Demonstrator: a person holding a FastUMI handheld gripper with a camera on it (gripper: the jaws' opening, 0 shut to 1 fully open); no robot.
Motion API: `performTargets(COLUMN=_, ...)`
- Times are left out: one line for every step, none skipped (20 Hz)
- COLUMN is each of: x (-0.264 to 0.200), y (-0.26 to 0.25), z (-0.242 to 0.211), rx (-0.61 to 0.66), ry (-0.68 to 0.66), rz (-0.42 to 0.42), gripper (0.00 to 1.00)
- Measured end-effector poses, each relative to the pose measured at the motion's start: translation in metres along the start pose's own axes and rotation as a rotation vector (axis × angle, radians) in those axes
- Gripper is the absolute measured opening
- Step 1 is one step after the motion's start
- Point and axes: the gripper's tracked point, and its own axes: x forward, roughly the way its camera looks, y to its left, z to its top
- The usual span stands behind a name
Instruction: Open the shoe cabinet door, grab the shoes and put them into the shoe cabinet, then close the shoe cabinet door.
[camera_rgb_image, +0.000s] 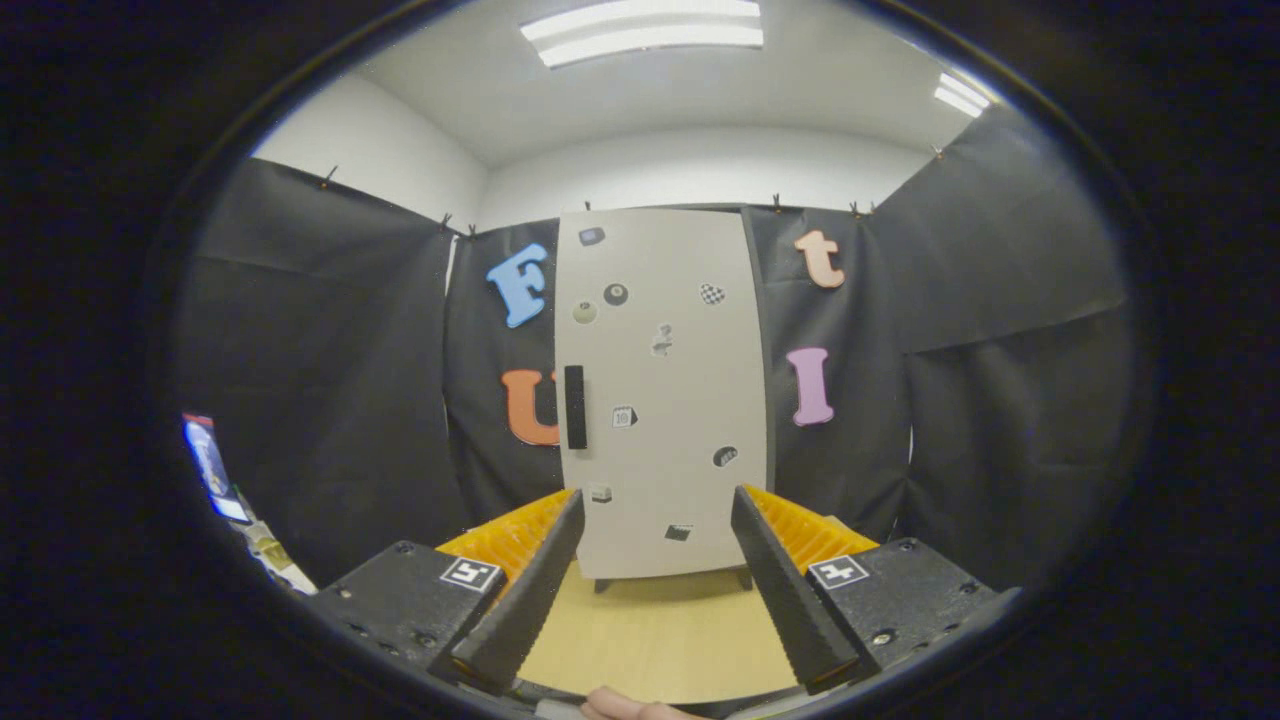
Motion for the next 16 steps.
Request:
performTargets(x=-0.002, y=0.001, z=-0.001, rx=-0.012, ry=0.0, rz=0.002, gripper=0.97)
performTargets(x=-0.003, y=0.002, z=-0.001, rx=-0.02, ry=0.0, rz=0.005, gripper=0.97)
performTargets(x=-0.003, y=0.004, z=-0.003, rx=-0.026, ry=0.004, rz=0.008, gripper=0.97)
performTargets(x=-0.001, y=0.006, z=-0.004, rx=-0.031, ry=0.01, rz=0.015, gripper=0.97)
performTargets(x=0.0, y=0.007, z=-0.007, rx=-0.035, ry=0.018, rz=0.022, gripper=0.97)
performTargets(x=-0.001, y=0.008, z=-0.009, rx=-0.038, ry=0.023, rz=0.027, gripper=0.97)
performTargets(x=-0.001, y=0.008, z=-0.01, rx=-0.041, ry=0.026, rz=0.032, gripper=0.97)
performTargets(x=0.001, y=0.008, z=-0.012, rx=-0.045, ry=0.029, rz=0.032, gripper=0.97)
performTargets(x=0.001, y=0.006, z=-0.013, rx=-0.045, ry=0.029, rz=0.028, gripper=0.97)
performTargets(x=0.002, y=0.004, z=-0.012, rx=-0.041, ry=0.027, rz=0.02, gripper=0.97)
performTargets(x=0.004, y=0.015, z=-0.012, rx=-0.039, ry=0.025, rz=0.013, gripper=0.97)
performTargets(x=0.004, y=0.015, z=-0.011, rx=-0.039, ry=0.024, rz=0.012, gripper=0.97)
performTargets(x=0.003, y=0.016, z=-0.012, rx=-0.039, ry=0.023, rz=0.014, gripper=0.97)
performTargets(x=0.003, y=0.017, z=-0.012, rx=-0.038, ry=0.023, rz=0.017, gripper=0.97)
performTargets(x=0.001, y=0.018, z=-0.011, rx=-0.039, ry=0.02, rz=0.019, gripper=0.97)
performTargets(x=0.0, y=0.018, z=-0.01, rx=-0.041, ry=0.017, rz=0.021, gripper=0.97)
